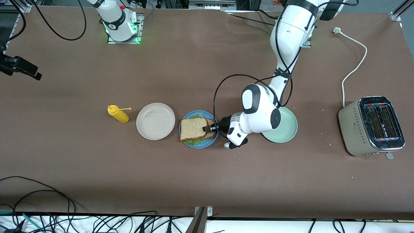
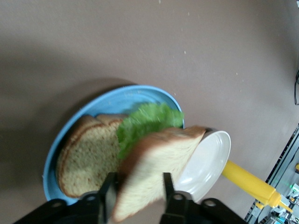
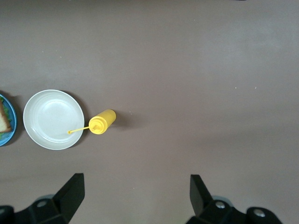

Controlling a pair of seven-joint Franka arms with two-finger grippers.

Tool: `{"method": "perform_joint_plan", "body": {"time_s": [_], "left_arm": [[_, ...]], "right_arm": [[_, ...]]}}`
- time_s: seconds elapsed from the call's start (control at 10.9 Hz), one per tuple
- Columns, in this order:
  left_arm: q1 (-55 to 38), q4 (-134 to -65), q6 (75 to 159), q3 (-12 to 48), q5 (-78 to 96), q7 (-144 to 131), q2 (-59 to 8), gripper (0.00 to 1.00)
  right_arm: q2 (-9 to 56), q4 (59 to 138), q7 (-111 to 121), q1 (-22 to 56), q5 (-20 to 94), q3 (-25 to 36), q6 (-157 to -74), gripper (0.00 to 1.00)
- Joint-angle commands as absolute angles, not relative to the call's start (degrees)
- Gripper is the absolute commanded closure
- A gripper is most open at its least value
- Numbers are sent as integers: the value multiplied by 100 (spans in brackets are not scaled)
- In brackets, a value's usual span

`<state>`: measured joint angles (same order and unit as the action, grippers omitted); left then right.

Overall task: Make sandwich in blue plate with both arms
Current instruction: 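Lower the toast onto the lettuce and open the left gripper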

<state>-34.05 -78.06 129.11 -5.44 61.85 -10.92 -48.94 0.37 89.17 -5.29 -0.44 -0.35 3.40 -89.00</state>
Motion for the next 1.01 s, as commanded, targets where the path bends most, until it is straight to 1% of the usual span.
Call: {"method": "perform_joint_plan", "body": {"time_s": [0.0,0.27,0.46,0.55,0.64,0.73,0.92], "left_arm": [[-3279,-7883,12990,-589,6346,-442,-4957,0],[-2972,-8094,12903,-598,6285,-307,-4800,0],[-2481,-8209,12483,-545,5917,-334,-4519,0],[-2305,-8252,12228,-536,5619,-369,-4309,0],[-2042,-8366,12139,-388,5451,-430,-4150,0],[-1674,-8646,12138,-100,5432,-396,-3879,0],[-1276,-9094,11850,-53,5136,-264,-3282,0]], "right_arm": [[141,8745,-465,-123,79,281,-8667,0],[132,8745,-457,-114,97,255,-8491,0],[114,8745,-440,-114,97,255,-8411,0],[114,8745,-448,-114,97,255,-8359,0],[114,8745,-457,-114,105,255,-8315,0],[114,8745,-457,-114,97,246,-8314,0],[36,8789,-457,-106,97,229,-8297,0]]}}
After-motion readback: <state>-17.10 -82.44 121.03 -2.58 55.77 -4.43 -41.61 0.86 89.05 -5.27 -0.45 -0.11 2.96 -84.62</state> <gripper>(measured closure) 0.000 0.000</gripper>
